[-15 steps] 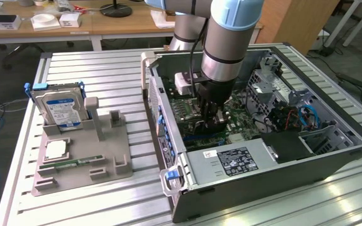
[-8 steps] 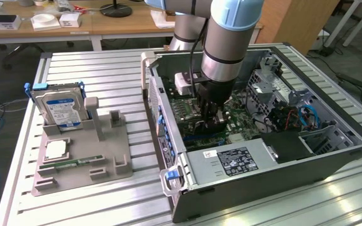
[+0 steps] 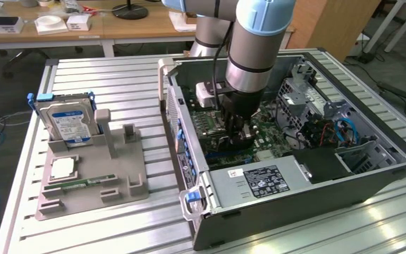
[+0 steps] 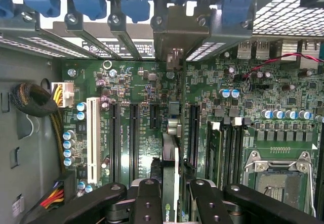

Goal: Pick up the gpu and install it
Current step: 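Insert the gpu into the slot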

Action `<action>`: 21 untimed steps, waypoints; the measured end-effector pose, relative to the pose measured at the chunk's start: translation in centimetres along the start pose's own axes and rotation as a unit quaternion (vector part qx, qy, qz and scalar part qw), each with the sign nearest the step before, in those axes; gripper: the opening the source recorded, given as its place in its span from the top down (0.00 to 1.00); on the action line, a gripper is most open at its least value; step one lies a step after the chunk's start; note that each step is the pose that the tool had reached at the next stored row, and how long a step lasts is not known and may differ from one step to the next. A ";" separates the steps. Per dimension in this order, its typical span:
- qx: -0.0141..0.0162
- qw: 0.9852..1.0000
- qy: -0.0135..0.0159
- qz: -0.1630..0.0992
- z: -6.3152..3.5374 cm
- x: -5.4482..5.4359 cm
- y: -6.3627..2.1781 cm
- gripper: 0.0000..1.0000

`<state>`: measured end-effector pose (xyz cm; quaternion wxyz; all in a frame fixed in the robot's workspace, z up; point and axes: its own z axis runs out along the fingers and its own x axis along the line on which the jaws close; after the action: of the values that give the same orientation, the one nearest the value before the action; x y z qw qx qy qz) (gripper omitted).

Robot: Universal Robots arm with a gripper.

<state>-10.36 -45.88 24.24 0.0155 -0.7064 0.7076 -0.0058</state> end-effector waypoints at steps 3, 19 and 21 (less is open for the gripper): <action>0.000 1.000 0.000 0.000 0.01 0.0 0.00 0.74; 0.000 1.000 0.000 0.000 0.28 0.0 0.01 0.74; 0.000 1.000 0.000 0.000 0.28 0.0 0.01 0.74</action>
<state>-10.36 -45.88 23.96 0.0157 -0.7064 0.7076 -0.0057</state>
